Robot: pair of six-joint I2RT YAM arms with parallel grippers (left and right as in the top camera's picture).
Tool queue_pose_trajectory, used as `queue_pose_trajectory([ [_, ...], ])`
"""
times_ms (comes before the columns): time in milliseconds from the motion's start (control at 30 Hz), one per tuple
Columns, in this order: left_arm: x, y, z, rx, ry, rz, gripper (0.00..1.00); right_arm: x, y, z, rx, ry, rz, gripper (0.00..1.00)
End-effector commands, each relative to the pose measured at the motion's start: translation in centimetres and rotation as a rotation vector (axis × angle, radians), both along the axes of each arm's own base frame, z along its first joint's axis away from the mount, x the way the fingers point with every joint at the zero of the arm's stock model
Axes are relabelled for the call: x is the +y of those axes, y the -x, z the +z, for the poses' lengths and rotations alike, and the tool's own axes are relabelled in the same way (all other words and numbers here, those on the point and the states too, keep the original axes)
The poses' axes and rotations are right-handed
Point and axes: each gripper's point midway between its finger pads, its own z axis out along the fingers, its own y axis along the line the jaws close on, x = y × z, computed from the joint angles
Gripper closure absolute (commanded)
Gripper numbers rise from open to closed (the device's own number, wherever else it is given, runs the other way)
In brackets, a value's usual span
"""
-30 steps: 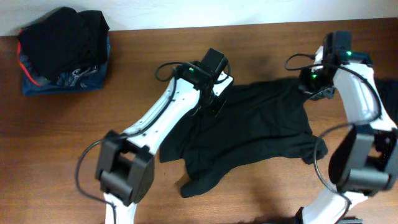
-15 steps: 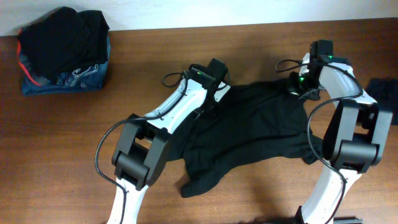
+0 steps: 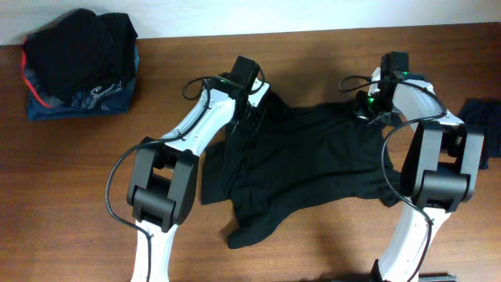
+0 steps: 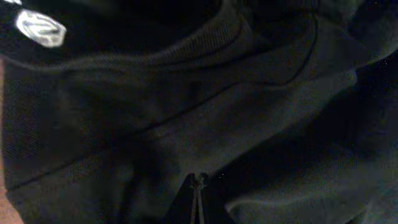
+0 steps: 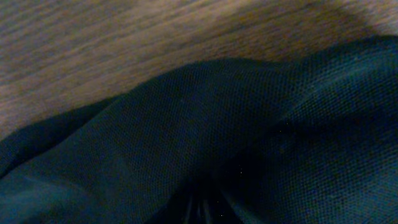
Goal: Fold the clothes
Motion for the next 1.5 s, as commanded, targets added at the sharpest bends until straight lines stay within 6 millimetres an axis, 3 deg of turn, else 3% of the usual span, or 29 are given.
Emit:
queue_pose_trajectory([
  [0,0.7,-0.6,-1.6,0.029,0.012,0.023,0.99,0.5,0.0,-1.5,0.025,-0.014,0.003,0.92],
  [167,1.3,-1.0,-2.9,0.058,0.042,0.035,0.99,0.5,-0.5,-1.4,0.004,-0.011,0.002,0.92],
  [533,4.7,-5.8,-3.1,-0.058,0.081,0.093,0.99,0.2,-3.0,-0.8,-0.099,0.003,-0.001,0.92],
  [667,5.8,-6.6,-4.9,-0.063,0.077,0.105,0.99,0.4,-3.3,-1.0,-0.109,0.005,0.005,0.91],
  [833,7.1,-6.0,-8.9,0.003,0.052,0.125,0.99,0.4,-3.0,-2.8,-0.078,0.007,0.003,0.91],
  [967,7.8,-6.1,-9.9,0.000,0.019,0.118,0.99,0.2,-2.7,-4.4,-0.050,0.022,-0.001,0.91],
  [1100,9.5,-7.3,-9.9,-0.057,-0.069,0.155,0.99,-1.2,-2.6,-4.9,-0.038,0.098,-0.021,0.91],
  [1300,13.0,-9.3,-9.6,-0.153,-0.216,0.233,0.99,-1.3,-2.6,-4.9,-0.039,0.105,-0.023,0.89],
  [1467,17.0,-11.0,-9.1,-0.192,-0.232,0.315,0.99,-1.4,-2.8,-4.9,-0.047,0.107,-0.023,0.74],
])
